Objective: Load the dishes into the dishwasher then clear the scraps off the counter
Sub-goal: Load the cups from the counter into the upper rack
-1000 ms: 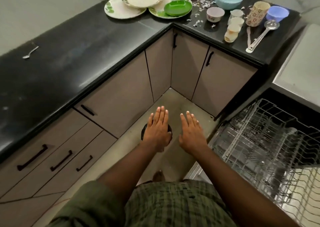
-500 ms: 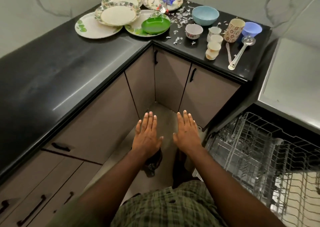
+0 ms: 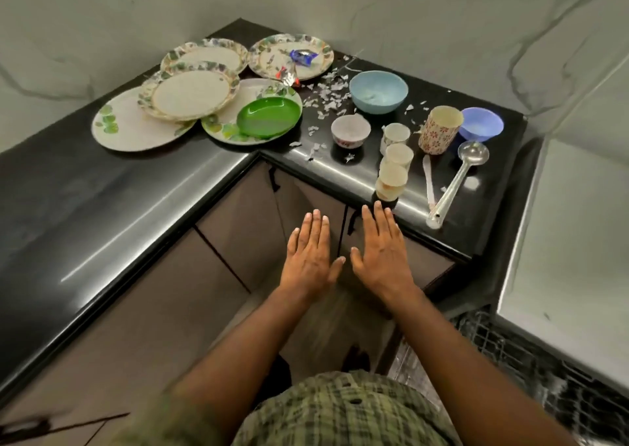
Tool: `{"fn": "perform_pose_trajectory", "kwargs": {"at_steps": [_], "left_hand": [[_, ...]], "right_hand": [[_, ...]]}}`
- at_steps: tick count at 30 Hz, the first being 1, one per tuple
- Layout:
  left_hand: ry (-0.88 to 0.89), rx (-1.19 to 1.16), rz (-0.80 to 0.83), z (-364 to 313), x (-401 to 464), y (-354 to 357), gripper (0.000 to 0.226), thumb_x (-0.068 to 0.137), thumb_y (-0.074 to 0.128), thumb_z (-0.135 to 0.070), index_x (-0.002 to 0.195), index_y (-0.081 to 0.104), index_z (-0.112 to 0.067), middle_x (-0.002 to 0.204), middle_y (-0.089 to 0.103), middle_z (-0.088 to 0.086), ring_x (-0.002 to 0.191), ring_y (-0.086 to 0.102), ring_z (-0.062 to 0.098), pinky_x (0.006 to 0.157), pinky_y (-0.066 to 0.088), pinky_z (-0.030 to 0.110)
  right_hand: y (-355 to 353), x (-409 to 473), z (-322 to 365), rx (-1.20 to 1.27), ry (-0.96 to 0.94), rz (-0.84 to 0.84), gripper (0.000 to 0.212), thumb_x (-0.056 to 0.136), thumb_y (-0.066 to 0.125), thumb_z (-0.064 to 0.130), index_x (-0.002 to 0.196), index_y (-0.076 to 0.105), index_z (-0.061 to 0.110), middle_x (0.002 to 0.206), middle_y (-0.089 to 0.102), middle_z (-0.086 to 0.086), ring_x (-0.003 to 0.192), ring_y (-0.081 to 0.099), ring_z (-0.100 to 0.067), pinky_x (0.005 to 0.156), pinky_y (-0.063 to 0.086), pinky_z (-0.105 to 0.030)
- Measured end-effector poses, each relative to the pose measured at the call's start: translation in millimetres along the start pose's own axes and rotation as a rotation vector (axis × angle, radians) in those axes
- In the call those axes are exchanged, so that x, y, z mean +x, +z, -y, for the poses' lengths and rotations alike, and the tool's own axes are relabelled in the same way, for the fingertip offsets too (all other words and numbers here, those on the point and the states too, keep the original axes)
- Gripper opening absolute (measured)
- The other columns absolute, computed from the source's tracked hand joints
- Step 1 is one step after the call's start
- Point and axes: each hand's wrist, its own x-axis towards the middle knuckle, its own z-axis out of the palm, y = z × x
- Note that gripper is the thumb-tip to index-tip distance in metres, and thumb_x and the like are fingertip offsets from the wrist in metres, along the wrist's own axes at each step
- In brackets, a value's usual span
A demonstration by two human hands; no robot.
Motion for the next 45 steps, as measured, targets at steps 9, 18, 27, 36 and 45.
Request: {"fn": "perform_pose_trajectory", "kwargs": {"at_steps": [9, 18, 27, 36, 45], "left_hand": [[0.084, -0.111, 0.003, -46.6, 114.6, -14.2, 0.092, 0.104, 0.042, -0.057, 0.166, -0.01, -0.013, 0.172, -0.022, 0.005, 0.159, -0.022, 0.019, 0.128, -0.006, 0.039], [0.38, -0.314, -0.032, -45.5, 197.0, -5.4, 0.086, 0.087, 0.074, -0.04, 0.157, 0.036, -0.009, 0.162, 0.038, 0.014, 0.152, 0.033, 0.029, 0.125, 0.029, 0.049], [0.586, -0.457, 0.054, -26.5, 236.0, -5.8, 0.07, 0.085, 0.08, -0.041, 0.141, 0.049, -0.011, 0.136, 0.054, 0.005, 0.128, 0.048, 0.02, 0.107, 0.047, 0.043], [0.619, -0.554, 0.126, -26.0, 249.3, -6.7, 0.069, 0.083, 0.081, -0.05, 0.136, 0.053, -0.016, 0.13, 0.054, -0.002, 0.123, 0.052, 0.015, 0.103, 0.049, 0.039], [0.585, -0.656, 0.132, -17.8, 261.5, -5.8, 0.07, 0.081, 0.086, -0.037, 0.138, 0.051, -0.015, 0.13, 0.051, -0.003, 0.123, 0.053, 0.015, 0.097, 0.052, 0.043]], "right_hand": [[-18.7, 79.7, -62.4, 0.111, 0.061, -0.132, 0.092, 0.091, 0.068, 0.03, 0.166, 0.016, 0.014, 0.174, 0.012, -0.013, 0.161, 0.012, -0.031, 0.13, 0.018, -0.048], [-22.0, 112.9, -94.0, 0.37, 0.141, -0.122, 0.088, 0.09, 0.066, 0.018, 0.165, 0.02, 0.02, 0.169, 0.029, -0.004, 0.158, 0.024, -0.021, 0.127, 0.028, -0.05], [-14.1, 113.7, -86.6, 0.545, 0.262, -0.099, 0.08, 0.089, 0.063, 0.017, 0.16, 0.031, 0.032, 0.158, 0.047, 0.008, 0.147, 0.042, -0.01, 0.121, 0.039, -0.044], [-13.0, 110.0, -72.5, 0.525, 0.383, -0.169, 0.066, 0.095, 0.063, 0.016, 0.156, 0.04, 0.029, 0.152, 0.052, 0.008, 0.142, 0.045, -0.007, 0.121, 0.039, -0.038], [-11.4, 126.4, -67.5, 0.446, 0.439, -0.179, 0.058, 0.099, 0.06, 0.021, 0.154, 0.044, 0.031, 0.149, 0.056, 0.011, 0.137, 0.048, -0.008, 0.118, 0.042, -0.036]]}}
